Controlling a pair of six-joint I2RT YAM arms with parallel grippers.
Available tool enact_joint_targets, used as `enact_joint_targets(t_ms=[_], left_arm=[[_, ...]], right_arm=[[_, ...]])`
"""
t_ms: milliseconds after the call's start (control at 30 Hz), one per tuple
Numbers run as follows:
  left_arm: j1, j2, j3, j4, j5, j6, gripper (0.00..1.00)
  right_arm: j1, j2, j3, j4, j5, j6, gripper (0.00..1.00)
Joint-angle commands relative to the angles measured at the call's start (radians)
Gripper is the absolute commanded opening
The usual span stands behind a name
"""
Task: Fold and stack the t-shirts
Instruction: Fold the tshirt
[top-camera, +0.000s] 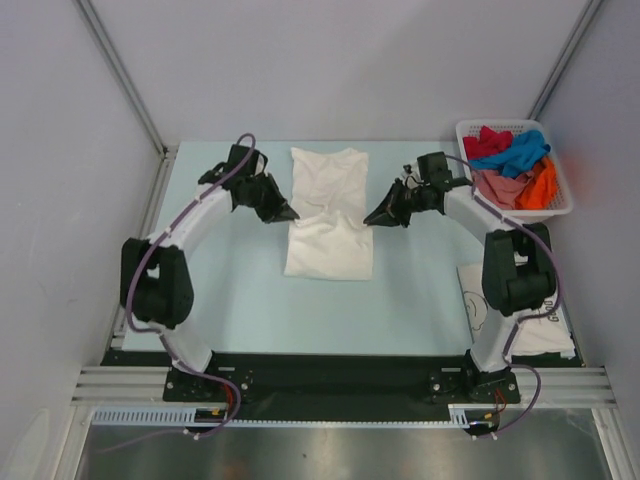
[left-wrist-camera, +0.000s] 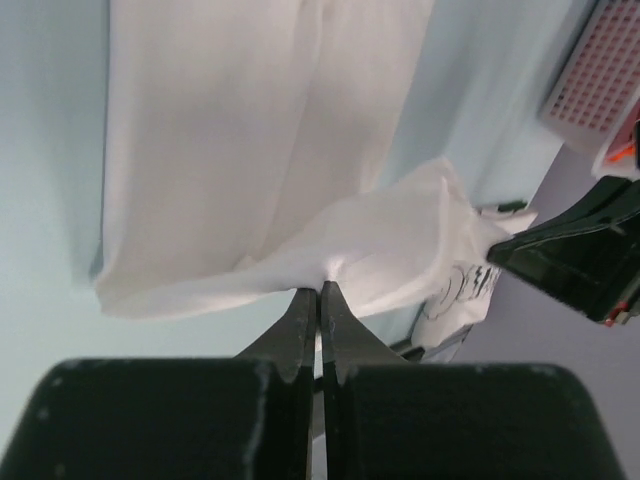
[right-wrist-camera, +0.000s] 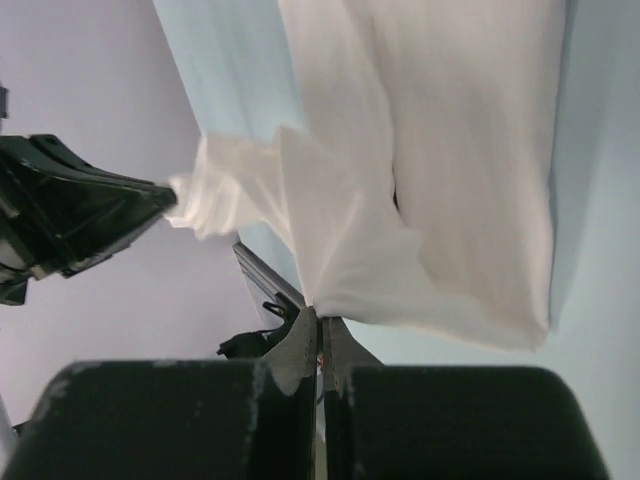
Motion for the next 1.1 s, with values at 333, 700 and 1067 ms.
enact_joint_targets(t_ms=[333,700,1067], left_arm=[[0.061,0.306,0.292,-0.033,0.04,0.097,0.0],[0.106,0.406,0.356,-0.034,0.071,0.114,0.0],[0.123,0.521,0.449,-0.054,0.092,0.152,0.08]], right_arm=[[-0.07,0.356,0.373,-0.207,-0.101,-0.119,0.0],[-0.094,0.511,0.539,-0.278,-0.136,-0.162,0.0],[-0.107,0.609,0.645,-0.298,-0.132,-0.17,0.0]])
